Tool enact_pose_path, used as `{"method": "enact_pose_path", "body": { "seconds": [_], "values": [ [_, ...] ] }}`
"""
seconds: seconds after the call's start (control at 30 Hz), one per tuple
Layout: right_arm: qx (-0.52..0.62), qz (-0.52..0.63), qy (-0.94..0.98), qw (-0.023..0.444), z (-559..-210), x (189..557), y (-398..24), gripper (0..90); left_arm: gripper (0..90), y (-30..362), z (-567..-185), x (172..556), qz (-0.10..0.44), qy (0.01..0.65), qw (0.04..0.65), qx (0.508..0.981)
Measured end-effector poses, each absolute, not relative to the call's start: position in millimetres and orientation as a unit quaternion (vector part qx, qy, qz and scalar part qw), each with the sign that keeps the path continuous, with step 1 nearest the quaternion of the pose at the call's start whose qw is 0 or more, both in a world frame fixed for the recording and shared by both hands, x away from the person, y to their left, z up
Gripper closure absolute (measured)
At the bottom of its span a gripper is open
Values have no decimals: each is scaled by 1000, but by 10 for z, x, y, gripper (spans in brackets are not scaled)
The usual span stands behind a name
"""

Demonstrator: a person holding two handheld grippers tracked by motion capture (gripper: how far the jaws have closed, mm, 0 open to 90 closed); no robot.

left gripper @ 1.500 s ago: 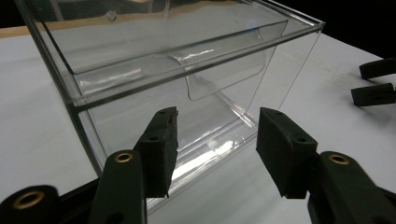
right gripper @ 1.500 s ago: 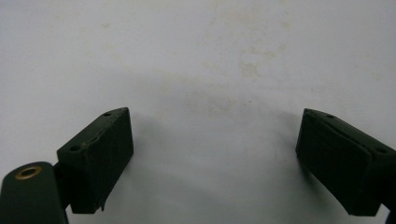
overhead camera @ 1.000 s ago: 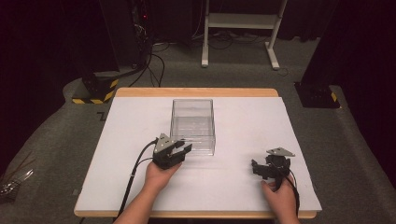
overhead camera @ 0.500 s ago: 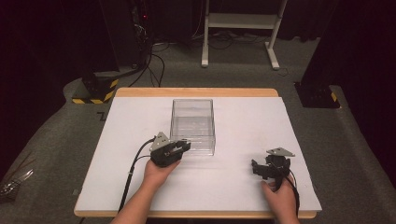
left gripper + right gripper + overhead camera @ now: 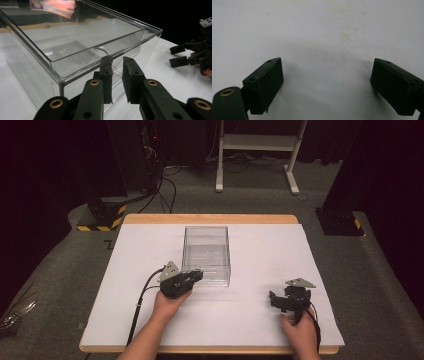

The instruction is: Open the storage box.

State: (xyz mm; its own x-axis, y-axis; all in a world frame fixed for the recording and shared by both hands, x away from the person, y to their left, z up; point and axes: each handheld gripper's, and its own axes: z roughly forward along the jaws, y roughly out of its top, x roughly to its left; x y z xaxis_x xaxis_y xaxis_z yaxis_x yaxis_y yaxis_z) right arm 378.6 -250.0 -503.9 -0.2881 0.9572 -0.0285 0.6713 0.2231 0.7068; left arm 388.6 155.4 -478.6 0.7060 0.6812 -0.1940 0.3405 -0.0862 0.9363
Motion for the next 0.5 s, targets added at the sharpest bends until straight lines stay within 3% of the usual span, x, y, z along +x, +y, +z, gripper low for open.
{"method": "enact_pose_path", "body": {
  "seconds": [0.5],
  "values": [
    [547, 299, 744, 238, -5038, 3785, -2499, 110, 813, 1611, -4815, 3870, 139, 338, 587, 722]
  ]
}}
